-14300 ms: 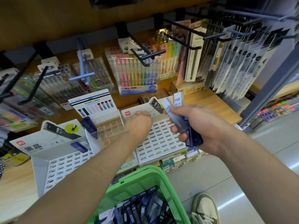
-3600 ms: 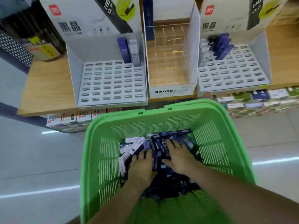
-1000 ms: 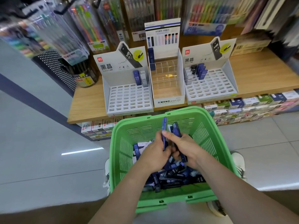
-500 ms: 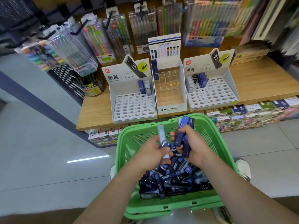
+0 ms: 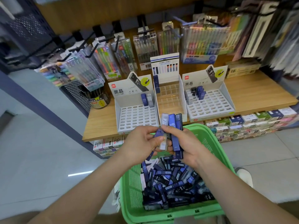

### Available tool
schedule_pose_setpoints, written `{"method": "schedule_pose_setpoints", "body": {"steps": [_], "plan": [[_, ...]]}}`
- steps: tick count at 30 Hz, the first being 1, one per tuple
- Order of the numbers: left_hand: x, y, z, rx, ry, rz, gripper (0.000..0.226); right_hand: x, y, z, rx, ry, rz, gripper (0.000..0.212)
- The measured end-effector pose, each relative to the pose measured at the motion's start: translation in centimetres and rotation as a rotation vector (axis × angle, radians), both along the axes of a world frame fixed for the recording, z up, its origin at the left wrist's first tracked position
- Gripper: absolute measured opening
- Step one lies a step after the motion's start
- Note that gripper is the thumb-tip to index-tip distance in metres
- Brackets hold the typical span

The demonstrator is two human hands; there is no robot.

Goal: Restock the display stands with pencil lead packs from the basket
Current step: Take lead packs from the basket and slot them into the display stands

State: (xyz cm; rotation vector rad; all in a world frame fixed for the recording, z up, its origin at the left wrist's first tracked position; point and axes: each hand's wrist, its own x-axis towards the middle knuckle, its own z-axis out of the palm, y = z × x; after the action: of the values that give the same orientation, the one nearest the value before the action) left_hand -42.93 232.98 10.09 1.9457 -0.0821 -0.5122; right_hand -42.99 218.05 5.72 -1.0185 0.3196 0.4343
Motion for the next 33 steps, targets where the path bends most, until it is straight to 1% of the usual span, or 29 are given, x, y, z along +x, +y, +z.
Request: {"method": "schedule_pose_setpoints", "body": {"steps": [2,4,5,8,11,13,15,18,20,22,24,26,27,29,31,33], "plan": [[0.5,0.4,0.9,0.04,-0.064,-0.004,0.015,0.1,0.2,0.7,0.02,0.002,-0.04,0.025],[1.3,1.0,1.8,-0.038,-0.038,0.093,0.008,0.4,0.2,1.6,0.041,0.015,-0.058,0.013],[1.8,1.1,2.2,-0.096,-0.007,0.154,0.006,0.6,0.2,2.1,0.052,0.035,-0.058,0.011],[3.7,1.6,3.2,-0.161,0.004,0.279,0.006,1.5,0.0,3.5,0.039,0.062,-0.005,0.014],[5.3,1.9,4.1,-0.214,0.01,0.354,0.002,2.2,0.3,4.7,0.008,0.014,0.101,0.009],[6.1,2.1,4.5,-0.271,-0.005,0.4,0.007,2.6,0.4,5.2,-0.038,0.003,0.134,0.008],[6.7,2.2,4.7,-0.357,-0.012,0.448,0.014,3.4,0.2,5.6,-0.056,0.011,0.106,0.009],[6.7,2.0,4.6,-0.535,0.076,0.478,0.019,4.6,-0.3,6.3,-0.054,0.036,0.037,0.012],[6.3,1.4,4.5,-0.587,0.142,0.444,0.019,5.3,-0.3,6.8,-0.031,0.023,0.002,0.011],[5.9,0.6,4.3,-0.522,0.149,0.362,0.028,6.1,-0.4,7.5,-0.079,-0.027,-0.019,0.012],[5.7,0.0,4.1,-0.419,0.091,0.241,0.046,6.8,-0.8,8.4,-0.159,-0.087,0.003,0.011],[5.7,-0.3,4.3,-0.332,0.01,0.146,0.059,7.3,-1.4,9.2,-0.218,-0.136,0.06,0.011],[5.8,-0.4,4.5,-0.293,-0.038,0.11,0.062,7.4,-1.7,9.4,-0.233,-0.157,0.085,0.011],[6.1,-0.7,4.9,-0.255,-0.103,0.085,0.06,7.5,-2.2,9.6,-0.216,-0.182,0.119,0.012],[6.4,-0.8,5.1,-0.26,-0.105,0.068,0.061,7.6,-2.6,9.5,-0.154,-0.166,0.122,0.012],[6.8,-0.9,5.2,-0.275,-0.099,0.022,0.066,7.9,-2.8,9.3,-0.135,-0.136,0.121,0.015]]}}
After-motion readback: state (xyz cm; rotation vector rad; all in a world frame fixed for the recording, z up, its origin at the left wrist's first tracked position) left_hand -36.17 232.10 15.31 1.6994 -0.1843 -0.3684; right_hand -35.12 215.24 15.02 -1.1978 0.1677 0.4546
